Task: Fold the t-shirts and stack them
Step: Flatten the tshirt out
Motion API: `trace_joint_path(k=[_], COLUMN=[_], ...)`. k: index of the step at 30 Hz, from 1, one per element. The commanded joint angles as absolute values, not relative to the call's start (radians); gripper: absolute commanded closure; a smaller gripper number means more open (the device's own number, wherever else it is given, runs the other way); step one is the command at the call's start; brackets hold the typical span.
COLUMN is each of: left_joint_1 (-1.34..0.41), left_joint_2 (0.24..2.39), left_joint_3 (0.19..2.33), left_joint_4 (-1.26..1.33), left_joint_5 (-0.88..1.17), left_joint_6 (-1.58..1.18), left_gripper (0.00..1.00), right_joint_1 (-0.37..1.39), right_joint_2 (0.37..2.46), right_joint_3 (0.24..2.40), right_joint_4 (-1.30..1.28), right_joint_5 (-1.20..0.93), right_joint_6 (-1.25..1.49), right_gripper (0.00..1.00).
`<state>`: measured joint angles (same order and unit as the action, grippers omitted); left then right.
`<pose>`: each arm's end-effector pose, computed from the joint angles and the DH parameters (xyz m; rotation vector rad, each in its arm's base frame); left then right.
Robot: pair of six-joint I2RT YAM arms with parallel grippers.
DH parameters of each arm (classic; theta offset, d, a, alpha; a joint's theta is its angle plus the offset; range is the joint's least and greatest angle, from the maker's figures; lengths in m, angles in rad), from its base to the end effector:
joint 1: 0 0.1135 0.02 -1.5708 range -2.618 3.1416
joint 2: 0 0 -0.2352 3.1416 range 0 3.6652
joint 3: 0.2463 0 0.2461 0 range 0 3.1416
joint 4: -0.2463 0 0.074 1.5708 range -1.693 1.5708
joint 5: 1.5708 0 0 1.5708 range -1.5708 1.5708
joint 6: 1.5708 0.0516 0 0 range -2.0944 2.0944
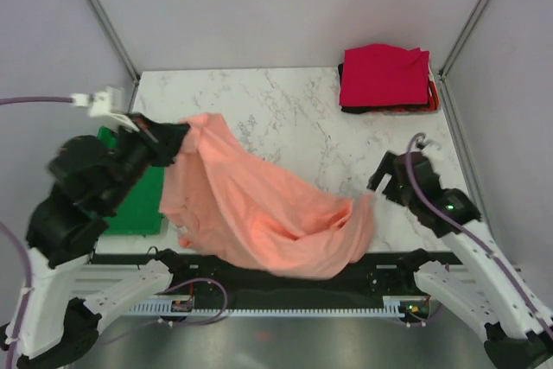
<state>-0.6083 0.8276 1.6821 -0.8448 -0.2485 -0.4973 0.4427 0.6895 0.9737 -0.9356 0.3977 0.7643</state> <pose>0.0863 -0.0446 0.5073 -0.1119 1.5976 -0.6735 0.1418 0.0451 0.3139 0.5596 2.1014 0.2490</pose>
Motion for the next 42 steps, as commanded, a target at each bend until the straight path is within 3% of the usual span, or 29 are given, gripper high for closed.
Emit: trace_joint_path(k=[1,5,8,11,15,19,23,28,36,42], left_joint_1=[-0.611,-0.611,-0.611,-0.611,-0.611,-0.611,-0.611,-0.611,-0.611,-0.611], left_joint_2=[0.706,0.54,0.453,0.436,0.46,0.465,0.451,0.434,0.433,0.419], left_joint_3=[1.311,0.931,0.818,0.795,0.799,0.787,0.77,0.764,0.758,0.758], left_joint_4=[-0.772,-0.773,-0.773,-0.788,-0.798,-0.802,-0.802,-0.804,-0.801,-0.798], left_joint_5=[-0.262,-0.265,-0.25,-0.247,-0.253,-0.262,-0.278,-0.288,-0.291,-0.293], left_joint_6=[-0.596,-0.734,-0.762,-0.738,-0.704,-0.69,-0.69,-0.687,-0.689,-0.686], left_gripper=[0.98,0.98,0.98,0.98,0.98,0.98,0.98,0.98,0.98,0.98], right_joint_1=[0.442,0.442,0.442,0.46,0.583,0.831,0.92,1.015,1.163,1.207], right_joint_2=[0.686,0.644,0.644,0.696,0.846,1.058,1.26,1.33,1.453,1.568], right_joint_3=[0.752,0.747,0.718,0.606,0.488,0.547,0.635,0.756,1.101,1.18], right_joint_4=[-0.848,-0.81,-0.718,-0.558,-0.407,-0.331,-0.341,-0.408,-0.874,-0.95], right_joint_5=[0.244,0.221,0.086,-0.09,-0.115,-0.014,0.089,0.217,0.613,0.632], right_joint_6=[0.894,0.871,0.848,0.828,0.798,0.762,0.736,0.729,0.816,0.847], right_gripper=[0.02,0.02,0.09,0.14,0.17,0.21,0.25,0.27,0.27,0.31])
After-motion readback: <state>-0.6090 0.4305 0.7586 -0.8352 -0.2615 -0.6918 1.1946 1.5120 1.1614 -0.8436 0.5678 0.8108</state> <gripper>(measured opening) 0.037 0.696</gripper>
